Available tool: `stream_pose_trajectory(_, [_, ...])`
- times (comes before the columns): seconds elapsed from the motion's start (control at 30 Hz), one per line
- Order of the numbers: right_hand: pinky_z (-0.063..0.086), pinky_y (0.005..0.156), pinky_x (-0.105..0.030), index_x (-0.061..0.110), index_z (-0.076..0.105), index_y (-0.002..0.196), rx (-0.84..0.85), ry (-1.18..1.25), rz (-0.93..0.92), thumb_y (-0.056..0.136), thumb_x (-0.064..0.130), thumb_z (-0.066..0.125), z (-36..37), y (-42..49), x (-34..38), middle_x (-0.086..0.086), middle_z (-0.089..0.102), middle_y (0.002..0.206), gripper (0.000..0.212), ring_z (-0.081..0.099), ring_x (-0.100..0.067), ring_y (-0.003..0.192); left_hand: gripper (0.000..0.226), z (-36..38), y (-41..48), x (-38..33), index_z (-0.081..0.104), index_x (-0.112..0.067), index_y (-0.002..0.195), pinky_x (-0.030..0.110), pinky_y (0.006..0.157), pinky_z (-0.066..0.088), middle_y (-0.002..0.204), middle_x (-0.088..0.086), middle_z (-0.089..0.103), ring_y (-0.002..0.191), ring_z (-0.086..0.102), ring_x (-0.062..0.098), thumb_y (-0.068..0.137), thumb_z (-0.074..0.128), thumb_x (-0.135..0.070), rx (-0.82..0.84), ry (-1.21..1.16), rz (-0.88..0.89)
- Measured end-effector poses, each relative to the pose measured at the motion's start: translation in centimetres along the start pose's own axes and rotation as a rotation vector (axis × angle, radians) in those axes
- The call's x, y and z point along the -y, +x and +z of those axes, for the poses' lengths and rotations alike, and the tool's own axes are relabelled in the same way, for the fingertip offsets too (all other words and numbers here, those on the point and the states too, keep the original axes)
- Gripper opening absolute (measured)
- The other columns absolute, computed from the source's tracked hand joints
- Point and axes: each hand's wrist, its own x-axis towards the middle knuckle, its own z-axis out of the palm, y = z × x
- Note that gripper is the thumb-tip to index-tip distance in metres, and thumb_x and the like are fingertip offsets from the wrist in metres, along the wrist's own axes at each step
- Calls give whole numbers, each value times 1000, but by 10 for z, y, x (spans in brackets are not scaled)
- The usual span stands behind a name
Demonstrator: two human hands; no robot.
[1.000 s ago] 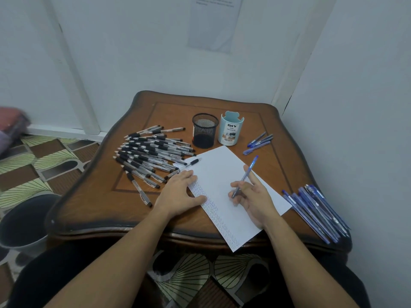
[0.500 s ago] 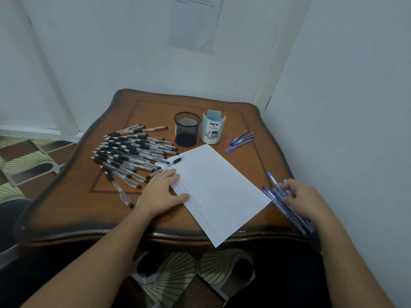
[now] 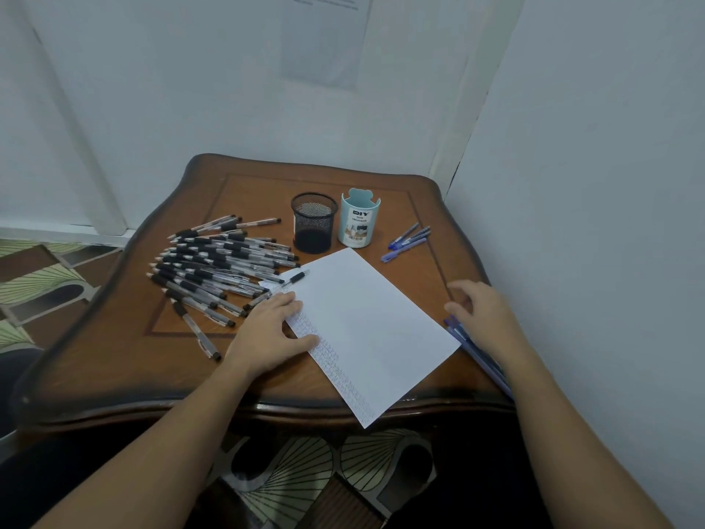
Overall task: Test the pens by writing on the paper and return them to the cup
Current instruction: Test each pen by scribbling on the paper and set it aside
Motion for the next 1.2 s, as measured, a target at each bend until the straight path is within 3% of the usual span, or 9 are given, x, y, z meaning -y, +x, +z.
stream_pose_trajectory(0.4, [41,110,-37,28,46,146,194,-176,-38,101,3,45,82,136,35,-12,36,152,52,44,-32,131,80,2,3,5,37,-25,149,34,118,16,159,-8,23,146,17,12,82,64,-60,2,1,7])
stream_pose_trajectory(0.53, [45,105,-33,24,59,135,172,-211,-48,102,10,47,91,153,35,-12,50,138,37,52,-29,118,82,3,4,7,37,-25,149,32,117,15,160,-8,23,146,16,11,81,65,-61,-13,-12,23])
stream_pose_trajectory(0.7, [39,72,-4,9,67,116,8,-237,-173,97,12,58,93,145,32,0,51,104,22,55,-27,107,85,3,4,8,37,-26,149,32,117,15,160,-9,22,147,16,11,78,62,-66,-1,-7,26])
stream_pose_trajectory(0.73, [41,73,-5,9,68,115,-56,-204,-195,95,16,61,91,139,34,-1,53,105,22,53,-29,109,84,3,4,8,37,-26,149,32,117,15,160,-9,23,146,16,11,79,63,-65,-3,-6,26])
stream_pose_trajectory(0.8, [49,84,-27,14,72,107,-172,-273,-365,91,18,69,90,131,37,-15,58,118,17,55,-34,108,81,2,4,7,38,-25,149,32,117,15,159,-9,23,146,16,11,81,64,-62,-10,-5,24])
stream_pose_trajectory(0.87, [48,84,-42,14,71,104,-254,-299,-526,90,15,70,86,127,43,-19,64,110,14,61,-36,98,81,2,3,6,37,-25,149,32,117,15,159,-9,23,146,16,11,81,64,-60,-7,-4,22])
stream_pose_trajectory(0.93, [42,88,-41,16,65,117,-167,-232,-533,99,21,56,77,114,57,-13,65,101,21,61,-32,95,81,1,3,5,37,-25,149,31,117,15,159,-9,22,146,16,11,82,64,-60,-3,-5,23])
stream_pose_trajectory(1.07, [45,90,-27,27,46,143,102,197,-296,106,37,35,69,88,73,8,53,119,40,50,-9,106,80,0,2,3,37,-25,149,32,117,16,159,-9,23,146,16,11,82,64,-60,2,-6,16])
stream_pose_trajectory(1.2, [39,62,-24,20,60,99,149,241,-177,105,29,43,68,71,74,-2,66,96,20,57,-18,79,80,-1,0,2,37,-25,149,32,117,16,159,-9,23,146,17,11,82,64,-59,6,-8,13])
